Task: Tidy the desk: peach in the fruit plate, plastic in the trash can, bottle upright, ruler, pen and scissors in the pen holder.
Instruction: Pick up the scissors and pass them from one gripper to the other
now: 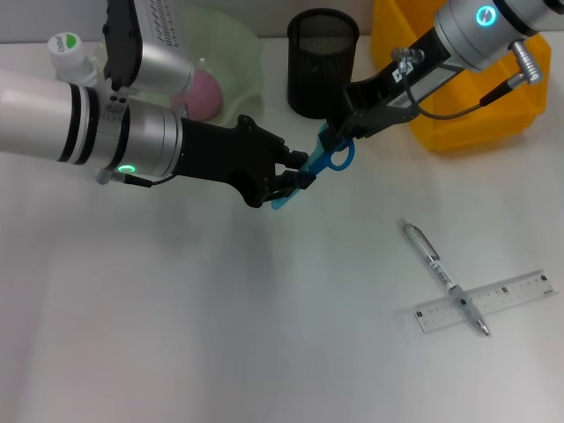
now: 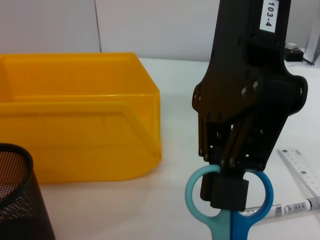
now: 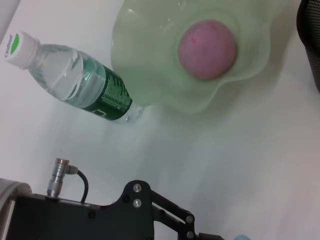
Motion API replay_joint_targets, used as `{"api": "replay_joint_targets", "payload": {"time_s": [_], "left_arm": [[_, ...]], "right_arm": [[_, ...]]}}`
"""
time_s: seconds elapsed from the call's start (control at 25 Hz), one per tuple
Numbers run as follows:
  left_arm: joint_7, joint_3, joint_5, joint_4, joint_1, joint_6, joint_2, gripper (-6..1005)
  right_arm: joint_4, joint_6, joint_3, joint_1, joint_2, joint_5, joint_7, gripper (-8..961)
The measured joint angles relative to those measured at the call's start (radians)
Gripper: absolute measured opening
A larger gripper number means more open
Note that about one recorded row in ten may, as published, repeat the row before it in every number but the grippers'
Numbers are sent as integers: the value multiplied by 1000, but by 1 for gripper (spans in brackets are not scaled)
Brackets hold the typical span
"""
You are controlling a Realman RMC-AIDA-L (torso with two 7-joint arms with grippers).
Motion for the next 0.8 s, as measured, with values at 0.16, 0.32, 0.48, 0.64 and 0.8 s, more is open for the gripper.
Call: {"api": "replay_joint_targets", "payload": {"time_s": [0.16, 0.32, 0.48, 0.64, 0.8], "left_arm": [[0, 0, 0, 0, 0, 0, 0, 219], [1, 0, 0, 9, 3, 1, 0, 219], [1, 1, -1, 15, 7, 1, 0, 219], [1, 2, -8, 15, 9, 1, 0, 143], [1, 3, -14, 16, 13, 2, 0, 91]], "right_arm": [[0, 0, 0, 0, 0, 1, -5, 108], [0, 0, 0, 0, 0, 9, -12, 91], [0, -2, 0, -1, 1, 13, -16, 86], [0, -3, 0, -3, 1, 14, -17, 86], [0, -3, -1, -7, 2, 15, -17, 85]]}}
